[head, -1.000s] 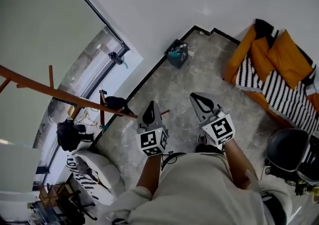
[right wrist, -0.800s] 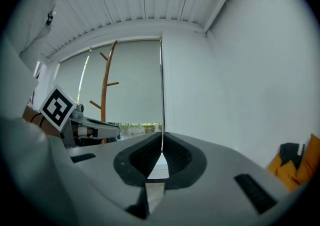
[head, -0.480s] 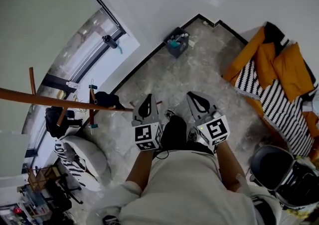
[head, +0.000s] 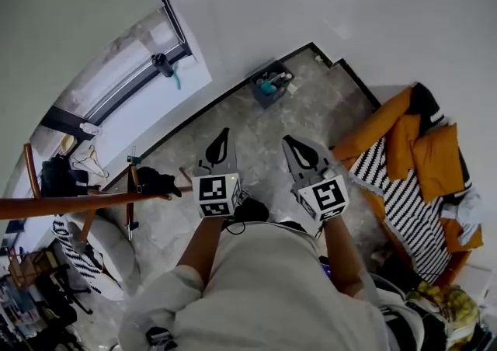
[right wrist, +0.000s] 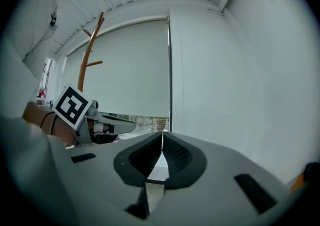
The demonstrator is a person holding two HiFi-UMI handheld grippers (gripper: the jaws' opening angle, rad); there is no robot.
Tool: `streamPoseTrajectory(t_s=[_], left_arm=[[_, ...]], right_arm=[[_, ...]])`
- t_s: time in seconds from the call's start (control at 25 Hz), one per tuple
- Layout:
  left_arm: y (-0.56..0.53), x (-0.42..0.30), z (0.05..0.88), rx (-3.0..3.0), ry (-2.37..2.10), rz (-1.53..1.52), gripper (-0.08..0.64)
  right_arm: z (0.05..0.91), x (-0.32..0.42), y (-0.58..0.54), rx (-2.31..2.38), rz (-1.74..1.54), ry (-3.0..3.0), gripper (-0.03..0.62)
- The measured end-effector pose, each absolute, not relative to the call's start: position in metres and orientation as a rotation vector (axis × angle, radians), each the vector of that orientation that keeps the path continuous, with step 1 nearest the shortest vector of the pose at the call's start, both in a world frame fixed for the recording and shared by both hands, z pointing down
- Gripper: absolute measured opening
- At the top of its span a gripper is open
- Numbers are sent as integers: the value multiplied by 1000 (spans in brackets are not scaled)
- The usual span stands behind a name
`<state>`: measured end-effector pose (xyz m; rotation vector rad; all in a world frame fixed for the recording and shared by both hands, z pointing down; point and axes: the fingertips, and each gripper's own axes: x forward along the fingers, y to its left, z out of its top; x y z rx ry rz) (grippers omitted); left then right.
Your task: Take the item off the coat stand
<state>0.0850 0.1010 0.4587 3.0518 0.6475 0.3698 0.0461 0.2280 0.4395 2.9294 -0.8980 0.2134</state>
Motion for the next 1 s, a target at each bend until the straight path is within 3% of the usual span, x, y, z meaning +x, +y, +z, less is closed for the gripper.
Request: streamPoseTrajectory(t_s=[0.36,1.0], left_arm=[[49,163,461,3007,496,373,11],[-50,259,474,2956,-241,429,11]], right_arm=[[440,146,163,2794,269,-1084,6],[455,293,39,2412,272,-1828,6]])
